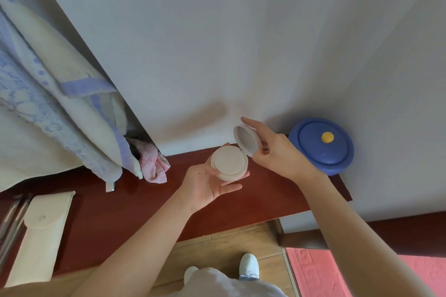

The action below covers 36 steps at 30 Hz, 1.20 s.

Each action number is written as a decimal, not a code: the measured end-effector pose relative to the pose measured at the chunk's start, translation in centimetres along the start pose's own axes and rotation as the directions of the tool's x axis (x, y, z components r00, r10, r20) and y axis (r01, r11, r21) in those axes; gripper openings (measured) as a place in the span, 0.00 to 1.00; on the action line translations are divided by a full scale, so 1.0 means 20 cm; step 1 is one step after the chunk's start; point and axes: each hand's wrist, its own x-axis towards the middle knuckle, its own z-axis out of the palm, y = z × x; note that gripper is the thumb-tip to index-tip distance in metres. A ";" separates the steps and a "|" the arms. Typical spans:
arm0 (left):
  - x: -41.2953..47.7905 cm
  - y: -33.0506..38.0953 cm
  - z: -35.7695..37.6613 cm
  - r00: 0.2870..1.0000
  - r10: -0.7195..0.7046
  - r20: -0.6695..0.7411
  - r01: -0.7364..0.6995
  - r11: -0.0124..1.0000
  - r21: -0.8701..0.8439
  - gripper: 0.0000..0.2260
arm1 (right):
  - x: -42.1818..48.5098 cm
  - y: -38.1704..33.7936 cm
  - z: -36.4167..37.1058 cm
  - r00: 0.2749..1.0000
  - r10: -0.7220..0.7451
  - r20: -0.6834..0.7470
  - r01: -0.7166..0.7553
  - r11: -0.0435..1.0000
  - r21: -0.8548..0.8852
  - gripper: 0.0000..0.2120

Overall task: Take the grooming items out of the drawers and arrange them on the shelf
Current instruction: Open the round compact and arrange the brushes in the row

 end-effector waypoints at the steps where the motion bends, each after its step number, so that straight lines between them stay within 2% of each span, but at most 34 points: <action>1: 0.00 0.00 0.00 1.000 0.011 -0.020 -0.010 1.000 0.014 0.30 | 0.00 0.00 0.00 1.000 -0.006 -0.009 0.006 1.000 0.028 0.33; 7: -0.01 -0.02 0.02 0.987 0.119 -0.103 -0.081 0.945 0.317 0.33 | 0.01 0.05 0.03 0.992 0.071 -0.105 -0.044 0.970 0.240 0.30; 11: -0.03 -0.04 0.05 0.964 0.219 -0.153 -0.131 0.887 0.444 0.36 | 0.02 0.06 0.07 0.959 0.230 -0.167 -0.095 0.813 0.575 0.20; 14: -0.03 -0.06 0.06 0.934 0.294 -0.201 -0.164 0.856 0.490 0.35 | 0.02 0.04 0.12 0.932 0.349 -0.094 -0.211 0.735 0.644 0.16; 17: -0.03 -0.08 0.07 0.894 0.377 -0.242 -0.162 0.775 0.611 0.34 | -0.01 0.02 0.18 0.920 0.391 -0.012 -0.278 0.675 0.683 0.15; 20: -0.04 -0.10 0.08 0.869 0.442 -0.222 -0.103 0.601 0.793 0.32 | -0.02 0.02 0.20 0.896 0.440 -0.052 -0.308 0.703 0.641 0.12; 23: -0.05 -0.12 0.11 0.841 0.518 -0.154 -0.012 0.302 0.953 0.33 | -0.02 0.02 0.22 0.881 0.462 -0.097 -0.331 0.751 0.571 0.11; 26: -0.05 -0.13 0.16 0.786 0.605 -0.126 0.146 0.016 0.989 0.35 | -0.04 0.01 0.24 0.890 0.447 -0.091 -0.332 0.770 0.546 0.10; 28: -0.06 -0.14 0.17 0.770 0.628 -0.116 0.204 -0.069 0.977 0.33 | -0.05 0.01 0.26 0.889 0.451 -0.080 -0.334 0.758 0.560 0.10; 31: -0.06 -0.16 0.16 0.754 0.648 -0.105 0.239 -0.122 0.963 0.31 | -0.06 0.02 0.28 0.884 0.458 -0.091 -0.341 0.766 0.544 0.09; 34: -0.04 -0.18 0.15 0.757 0.647 -0.087 0.296 -0.222 0.929 0.31 | -0.06 0.03 0.29 0.882 0.459 -0.107 -0.343 0.780 0.523 0.08; 36: -0.04 -0.18 0.16 0.754 0.650 -0.092 0.317 -0.238 0.918 0.28 | -0.06 0.03 0.30 0.879 0.458 -0.133 -0.337 0.793 0.508 0.08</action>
